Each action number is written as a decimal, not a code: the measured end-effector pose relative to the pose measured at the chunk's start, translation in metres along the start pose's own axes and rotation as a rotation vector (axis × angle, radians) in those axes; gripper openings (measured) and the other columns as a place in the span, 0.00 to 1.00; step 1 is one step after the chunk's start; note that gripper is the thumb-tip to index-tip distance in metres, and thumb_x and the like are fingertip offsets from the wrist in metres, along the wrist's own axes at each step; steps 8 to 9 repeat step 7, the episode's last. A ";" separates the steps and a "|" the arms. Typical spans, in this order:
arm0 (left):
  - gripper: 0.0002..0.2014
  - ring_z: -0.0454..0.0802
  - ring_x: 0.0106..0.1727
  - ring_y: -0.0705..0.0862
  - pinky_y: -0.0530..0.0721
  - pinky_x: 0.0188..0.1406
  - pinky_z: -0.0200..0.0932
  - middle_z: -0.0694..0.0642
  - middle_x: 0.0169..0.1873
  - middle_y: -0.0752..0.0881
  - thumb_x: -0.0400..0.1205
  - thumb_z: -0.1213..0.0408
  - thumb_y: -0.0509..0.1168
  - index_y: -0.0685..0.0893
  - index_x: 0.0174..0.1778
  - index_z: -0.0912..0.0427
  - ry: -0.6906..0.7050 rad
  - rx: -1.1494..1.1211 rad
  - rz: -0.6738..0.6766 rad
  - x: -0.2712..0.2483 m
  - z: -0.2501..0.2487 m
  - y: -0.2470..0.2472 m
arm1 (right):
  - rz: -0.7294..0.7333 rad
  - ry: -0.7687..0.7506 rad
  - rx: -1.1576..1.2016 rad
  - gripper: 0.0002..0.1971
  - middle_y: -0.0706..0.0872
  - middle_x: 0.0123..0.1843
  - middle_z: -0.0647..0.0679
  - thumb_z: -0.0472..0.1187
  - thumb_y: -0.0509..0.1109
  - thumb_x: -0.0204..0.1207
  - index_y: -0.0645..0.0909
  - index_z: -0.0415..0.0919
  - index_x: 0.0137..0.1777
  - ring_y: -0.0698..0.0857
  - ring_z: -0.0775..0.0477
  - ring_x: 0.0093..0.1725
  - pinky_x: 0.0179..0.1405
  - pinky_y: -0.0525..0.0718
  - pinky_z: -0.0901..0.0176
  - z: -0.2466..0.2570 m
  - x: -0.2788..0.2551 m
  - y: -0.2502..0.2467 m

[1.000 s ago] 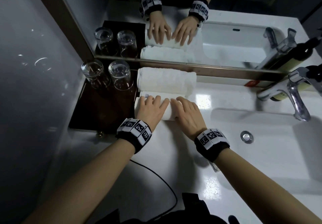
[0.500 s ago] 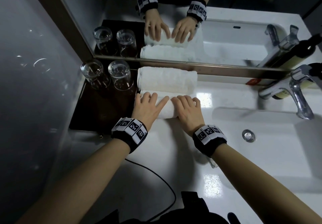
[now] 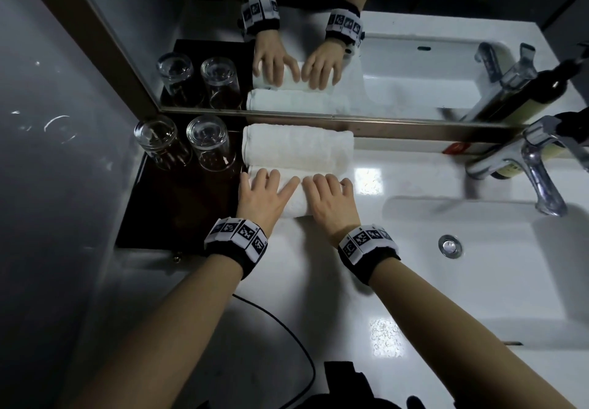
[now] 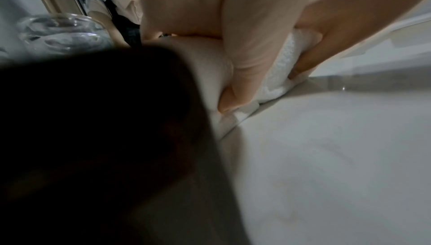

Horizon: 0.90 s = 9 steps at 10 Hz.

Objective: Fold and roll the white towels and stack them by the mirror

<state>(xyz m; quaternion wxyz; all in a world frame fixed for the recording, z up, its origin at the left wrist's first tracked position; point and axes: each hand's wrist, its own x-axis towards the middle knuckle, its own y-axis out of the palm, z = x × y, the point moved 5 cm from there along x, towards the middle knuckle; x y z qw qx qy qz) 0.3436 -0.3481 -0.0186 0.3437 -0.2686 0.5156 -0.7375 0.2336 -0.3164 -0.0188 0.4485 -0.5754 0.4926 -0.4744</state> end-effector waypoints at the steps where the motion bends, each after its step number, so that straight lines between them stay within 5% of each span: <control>1: 0.30 0.51 0.47 0.83 0.83 0.52 0.51 0.50 0.47 0.83 0.67 0.63 0.65 0.75 0.67 0.40 0.011 -0.003 0.008 0.000 0.000 -0.001 | 0.144 0.001 0.097 0.20 0.80 0.62 0.45 0.37 0.57 0.77 0.72 0.41 0.69 0.79 0.40 0.62 0.63 0.74 0.43 -0.004 0.000 0.006; 2: 0.37 0.53 0.55 0.80 0.79 0.58 0.54 0.53 0.57 0.80 0.69 0.64 0.67 0.65 0.75 0.42 0.041 -0.003 0.112 0.000 0.003 0.002 | 0.238 -0.049 0.216 0.29 0.73 0.69 0.44 0.44 0.63 0.75 0.63 0.42 0.75 0.71 0.39 0.68 0.68 0.64 0.39 -0.006 -0.004 0.009; 3: 0.45 0.56 0.64 0.72 0.70 0.64 0.59 0.57 0.65 0.71 0.70 0.63 0.69 0.50 0.79 0.47 0.075 -0.050 0.216 -0.002 0.006 0.008 | 0.211 -0.087 0.292 0.36 0.73 0.70 0.44 0.53 0.65 0.70 0.63 0.42 0.77 0.71 0.40 0.70 0.69 0.65 0.38 -0.008 -0.010 0.002; 5: 0.43 0.56 0.75 0.65 0.58 0.72 0.65 0.56 0.76 0.64 0.71 0.59 0.66 0.51 0.81 0.50 0.061 -0.159 0.164 -0.011 0.004 -0.006 | 0.116 -0.058 0.365 0.35 0.70 0.77 0.41 0.45 0.66 0.69 0.64 0.40 0.78 0.65 0.36 0.78 0.76 0.59 0.37 -0.007 -0.023 -0.011; 6: 0.39 0.55 0.76 0.67 0.56 0.75 0.64 0.56 0.77 0.67 0.71 0.65 0.64 0.59 0.80 0.52 0.065 -0.243 0.053 -0.023 0.002 -0.023 | 0.048 -0.020 0.468 0.34 0.71 0.76 0.38 0.40 0.69 0.67 0.68 0.38 0.76 0.66 0.34 0.77 0.75 0.64 0.37 -0.014 -0.039 -0.027; 7: 0.31 0.55 0.68 0.76 0.68 0.70 0.55 0.53 0.68 0.76 0.70 0.67 0.64 0.72 0.73 0.53 0.052 -0.390 -0.014 -0.048 -0.001 -0.030 | -0.011 0.025 0.619 0.24 0.79 0.66 0.40 0.35 0.69 0.69 0.76 0.38 0.68 0.76 0.37 0.68 0.65 0.76 0.44 -0.027 -0.080 -0.036; 9: 0.31 0.55 0.68 0.76 0.68 0.70 0.55 0.53 0.68 0.76 0.70 0.67 0.64 0.72 0.73 0.53 0.052 -0.390 -0.014 -0.048 -0.001 -0.030 | -0.011 0.025 0.619 0.24 0.79 0.66 0.40 0.35 0.69 0.69 0.76 0.38 0.68 0.76 0.37 0.68 0.65 0.76 0.44 -0.027 -0.080 -0.036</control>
